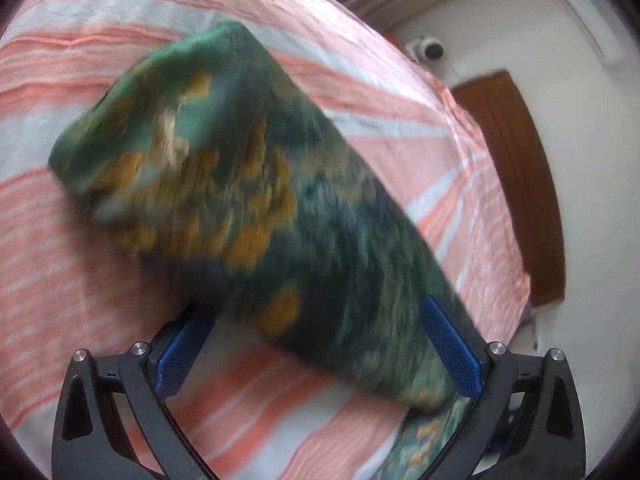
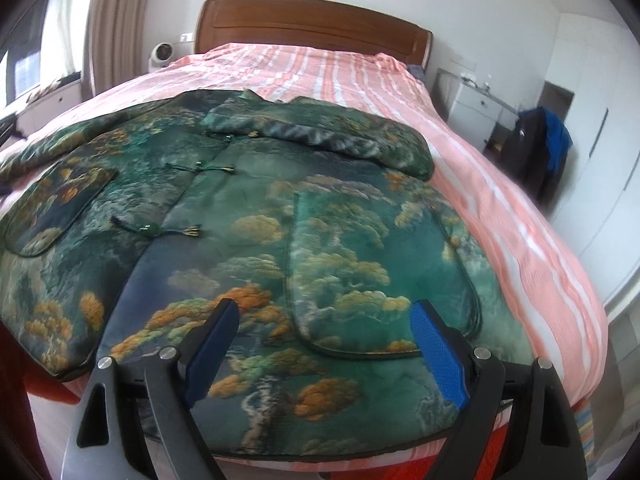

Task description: Fold large clothes

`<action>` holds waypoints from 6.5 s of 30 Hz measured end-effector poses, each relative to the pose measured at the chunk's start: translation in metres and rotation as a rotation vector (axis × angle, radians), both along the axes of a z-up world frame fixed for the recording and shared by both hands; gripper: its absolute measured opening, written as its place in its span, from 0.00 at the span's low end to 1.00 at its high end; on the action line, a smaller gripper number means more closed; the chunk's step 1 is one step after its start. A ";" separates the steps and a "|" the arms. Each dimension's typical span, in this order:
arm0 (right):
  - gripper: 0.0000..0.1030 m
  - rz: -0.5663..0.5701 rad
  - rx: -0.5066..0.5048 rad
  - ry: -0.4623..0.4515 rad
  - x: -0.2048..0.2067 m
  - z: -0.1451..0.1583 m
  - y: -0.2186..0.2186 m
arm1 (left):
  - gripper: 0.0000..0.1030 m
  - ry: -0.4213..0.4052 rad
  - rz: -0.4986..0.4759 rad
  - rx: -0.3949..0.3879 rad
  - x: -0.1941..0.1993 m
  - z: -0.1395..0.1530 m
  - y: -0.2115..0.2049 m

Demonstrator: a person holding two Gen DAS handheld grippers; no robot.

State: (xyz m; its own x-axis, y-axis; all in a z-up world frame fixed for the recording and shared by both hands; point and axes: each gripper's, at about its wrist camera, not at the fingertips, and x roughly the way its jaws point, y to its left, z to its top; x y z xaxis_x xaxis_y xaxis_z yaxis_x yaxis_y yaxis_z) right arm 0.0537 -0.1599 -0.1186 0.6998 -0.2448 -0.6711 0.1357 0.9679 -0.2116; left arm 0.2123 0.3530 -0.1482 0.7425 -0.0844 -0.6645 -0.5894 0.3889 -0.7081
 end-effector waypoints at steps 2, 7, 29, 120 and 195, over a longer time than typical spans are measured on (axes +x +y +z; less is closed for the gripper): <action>0.84 0.031 -0.023 -0.015 -0.003 0.001 0.008 | 0.88 0.009 0.033 0.023 0.006 0.003 0.005; 0.84 0.076 -0.041 -0.020 -0.005 -0.005 0.015 | 0.17 0.109 -0.054 0.223 0.039 0.041 -0.004; 0.84 -0.039 0.101 -0.054 -0.011 -0.003 -0.042 | 0.81 -0.112 -1.189 1.235 0.100 0.097 -0.567; 0.84 -0.037 0.216 -0.102 -0.016 -0.002 -0.066 | 0.99 0.020 -1.126 1.098 0.079 0.092 -0.516; 0.91 -0.018 0.643 0.280 0.007 -0.018 -0.210 | 0.89 0.154 -0.915 0.452 -0.109 0.022 -0.228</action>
